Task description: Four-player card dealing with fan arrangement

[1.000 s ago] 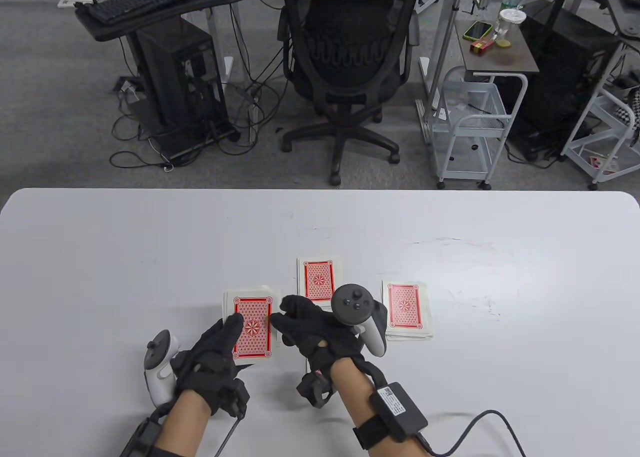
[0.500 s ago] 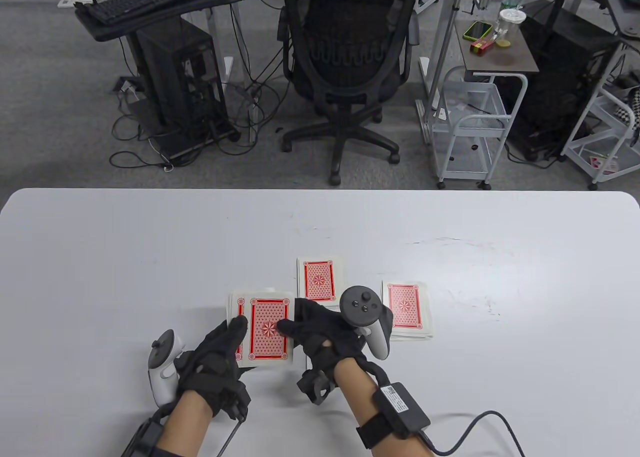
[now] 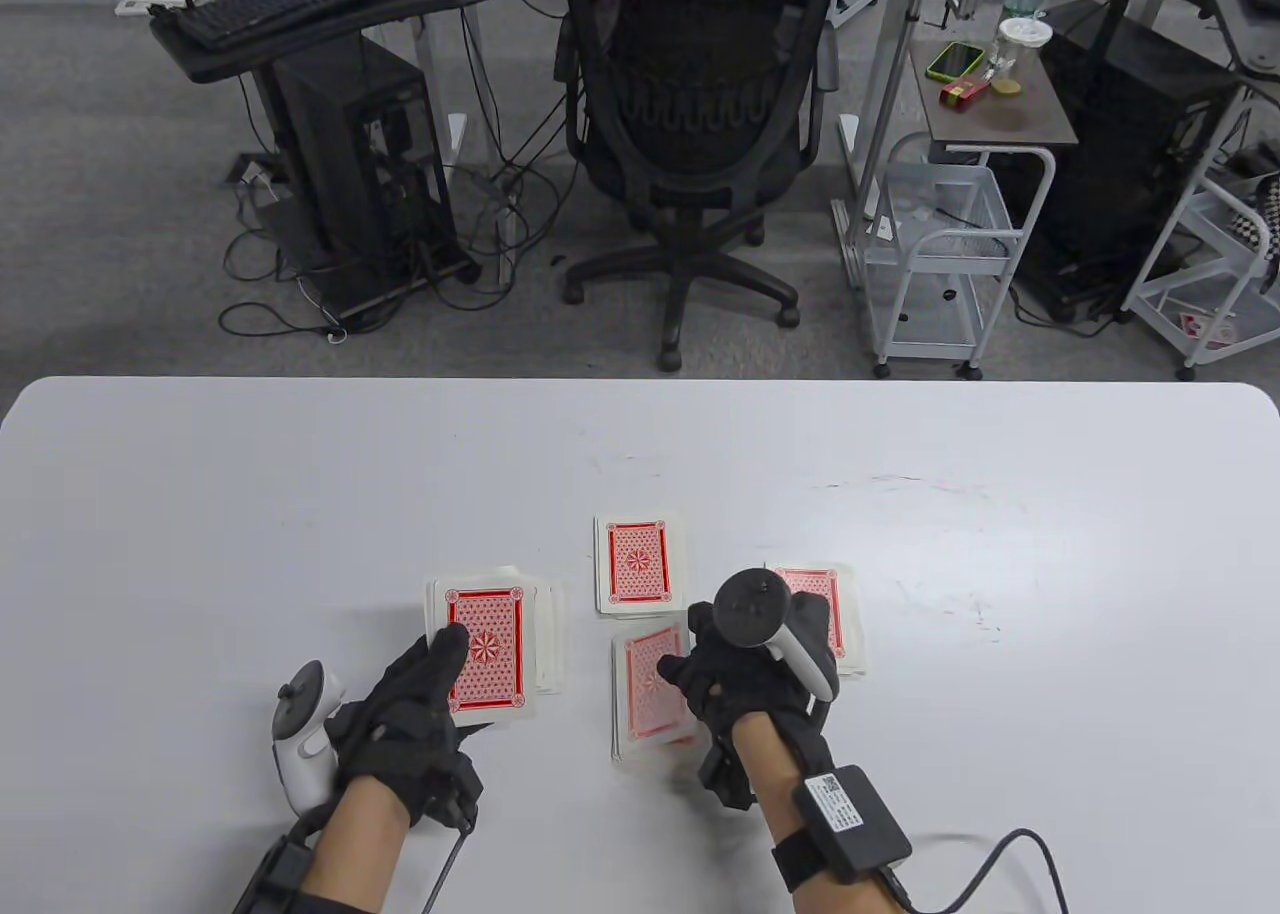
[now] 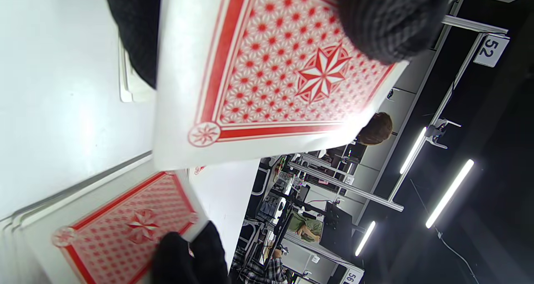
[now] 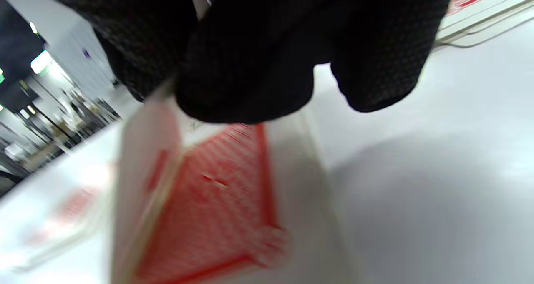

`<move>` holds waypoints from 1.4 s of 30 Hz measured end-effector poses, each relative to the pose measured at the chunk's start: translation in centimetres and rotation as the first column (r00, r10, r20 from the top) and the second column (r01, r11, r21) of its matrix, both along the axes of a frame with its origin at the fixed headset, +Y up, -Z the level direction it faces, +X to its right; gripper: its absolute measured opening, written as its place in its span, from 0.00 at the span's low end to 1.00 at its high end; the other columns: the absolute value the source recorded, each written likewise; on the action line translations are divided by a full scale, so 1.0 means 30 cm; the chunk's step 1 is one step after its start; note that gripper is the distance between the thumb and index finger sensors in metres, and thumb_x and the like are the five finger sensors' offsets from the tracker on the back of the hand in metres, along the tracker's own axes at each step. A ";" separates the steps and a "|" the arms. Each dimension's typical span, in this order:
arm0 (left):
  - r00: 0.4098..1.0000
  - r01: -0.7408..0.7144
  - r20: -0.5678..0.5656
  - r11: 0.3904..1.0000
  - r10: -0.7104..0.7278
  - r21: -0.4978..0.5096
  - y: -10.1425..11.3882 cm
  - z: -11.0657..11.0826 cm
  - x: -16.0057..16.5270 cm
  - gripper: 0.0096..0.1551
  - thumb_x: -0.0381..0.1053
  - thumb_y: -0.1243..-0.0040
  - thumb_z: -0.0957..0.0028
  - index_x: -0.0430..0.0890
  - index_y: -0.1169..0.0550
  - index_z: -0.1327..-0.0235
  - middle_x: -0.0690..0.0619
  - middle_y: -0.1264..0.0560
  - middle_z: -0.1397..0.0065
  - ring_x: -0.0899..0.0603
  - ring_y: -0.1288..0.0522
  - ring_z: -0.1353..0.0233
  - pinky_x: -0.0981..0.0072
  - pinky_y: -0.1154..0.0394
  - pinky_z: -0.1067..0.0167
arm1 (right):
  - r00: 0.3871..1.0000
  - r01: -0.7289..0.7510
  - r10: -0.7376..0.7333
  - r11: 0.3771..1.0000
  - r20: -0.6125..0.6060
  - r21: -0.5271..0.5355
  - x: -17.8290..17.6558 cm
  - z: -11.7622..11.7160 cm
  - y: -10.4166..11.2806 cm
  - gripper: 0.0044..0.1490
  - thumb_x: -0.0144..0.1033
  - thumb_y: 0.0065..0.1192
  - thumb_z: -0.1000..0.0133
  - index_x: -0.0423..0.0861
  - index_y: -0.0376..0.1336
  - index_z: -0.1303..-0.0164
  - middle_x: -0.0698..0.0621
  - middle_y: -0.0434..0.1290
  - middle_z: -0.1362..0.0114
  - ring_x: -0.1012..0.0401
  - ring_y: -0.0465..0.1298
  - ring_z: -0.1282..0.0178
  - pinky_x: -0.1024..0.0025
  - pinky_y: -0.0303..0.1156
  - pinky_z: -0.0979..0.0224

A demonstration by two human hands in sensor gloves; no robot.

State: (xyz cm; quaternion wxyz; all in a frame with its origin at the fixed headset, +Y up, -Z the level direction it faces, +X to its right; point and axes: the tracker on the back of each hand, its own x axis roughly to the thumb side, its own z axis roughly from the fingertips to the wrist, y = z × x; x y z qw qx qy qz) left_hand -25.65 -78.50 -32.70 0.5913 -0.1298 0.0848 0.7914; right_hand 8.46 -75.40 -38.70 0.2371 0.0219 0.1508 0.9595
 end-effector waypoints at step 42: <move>0.991 -0.043 -0.125 0.999 0.041 -0.010 0.019 -0.003 -0.134 0.24 0.63 0.38 0.46 0.58 0.23 0.38 0.60 0.18 0.37 0.45 0.15 0.39 0.52 0.18 0.43 | 0.826 0.564 -0.561 0.824 -0.061 0.059 -0.215 -0.052 0.154 0.39 0.37 0.71 0.43 0.36 0.58 0.27 0.51 0.76 0.42 0.59 0.84 0.58 0.46 0.73 0.42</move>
